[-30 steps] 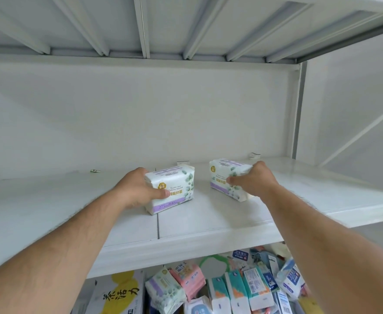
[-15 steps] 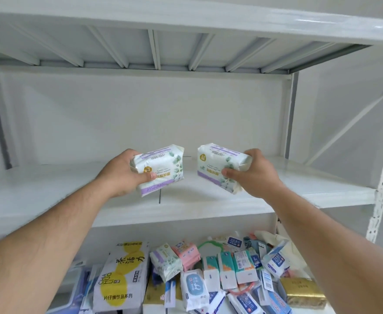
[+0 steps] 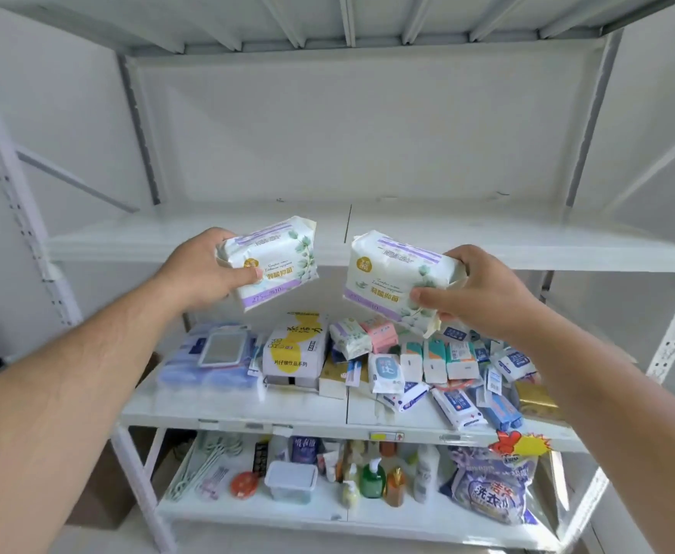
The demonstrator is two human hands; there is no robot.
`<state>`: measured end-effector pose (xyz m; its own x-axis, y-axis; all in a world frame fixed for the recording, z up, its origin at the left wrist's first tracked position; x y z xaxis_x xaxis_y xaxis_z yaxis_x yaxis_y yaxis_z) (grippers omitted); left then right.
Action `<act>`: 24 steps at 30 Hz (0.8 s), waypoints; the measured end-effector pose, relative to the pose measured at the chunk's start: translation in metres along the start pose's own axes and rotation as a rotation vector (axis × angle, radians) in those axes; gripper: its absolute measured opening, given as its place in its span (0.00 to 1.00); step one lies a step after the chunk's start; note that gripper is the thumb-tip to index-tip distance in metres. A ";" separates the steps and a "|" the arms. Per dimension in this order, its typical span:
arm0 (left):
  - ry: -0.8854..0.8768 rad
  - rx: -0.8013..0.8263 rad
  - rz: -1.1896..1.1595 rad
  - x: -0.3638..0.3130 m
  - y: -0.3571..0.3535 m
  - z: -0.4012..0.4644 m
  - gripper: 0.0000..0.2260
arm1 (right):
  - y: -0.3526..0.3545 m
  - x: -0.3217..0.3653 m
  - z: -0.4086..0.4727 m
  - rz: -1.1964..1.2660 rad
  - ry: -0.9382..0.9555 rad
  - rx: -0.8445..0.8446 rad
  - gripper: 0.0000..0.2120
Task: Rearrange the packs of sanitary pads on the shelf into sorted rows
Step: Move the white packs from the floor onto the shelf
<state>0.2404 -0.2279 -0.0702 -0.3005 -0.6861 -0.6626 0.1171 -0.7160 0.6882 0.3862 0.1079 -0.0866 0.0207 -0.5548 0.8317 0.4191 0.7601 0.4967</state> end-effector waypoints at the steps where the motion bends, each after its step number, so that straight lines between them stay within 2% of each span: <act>1: 0.009 0.003 0.007 0.009 0.004 -0.011 0.23 | -0.009 0.000 -0.012 -0.009 -0.006 0.034 0.27; 7: 0.063 0.067 0.051 0.068 0.019 -0.073 0.21 | -0.075 -0.010 -0.081 -0.068 -0.015 0.263 0.27; 12: 0.110 0.160 0.044 0.118 0.018 -0.118 0.20 | -0.143 -0.034 -0.126 -0.154 -0.047 0.418 0.35; 16: 0.118 0.236 0.071 0.170 0.017 -0.146 0.22 | -0.204 -0.056 -0.165 -0.220 -0.132 0.539 0.35; 20: 0.128 0.320 0.089 0.229 0.014 -0.176 0.20 | -0.269 -0.071 -0.209 -0.286 -0.176 0.636 0.39; 24: 0.152 0.416 0.091 0.290 0.004 -0.201 0.18 | -0.321 -0.091 -0.248 -0.315 -0.236 0.672 0.34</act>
<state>0.3439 -0.4551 -0.3189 -0.1605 -0.7773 -0.6083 -0.2628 -0.5604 0.7854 0.4746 -0.1696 -0.3836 -0.2336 -0.7493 0.6196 -0.2686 0.6622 0.6995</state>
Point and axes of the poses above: each hand's wrist, its own z-axis towards the middle knuckle, its own y-axis out of the back of the hand, x = y × z, the point moved 8 cm from there along z, towards the middle knuckle, and after that the axes turned 7 degrees about z, right-handed, at the moved point
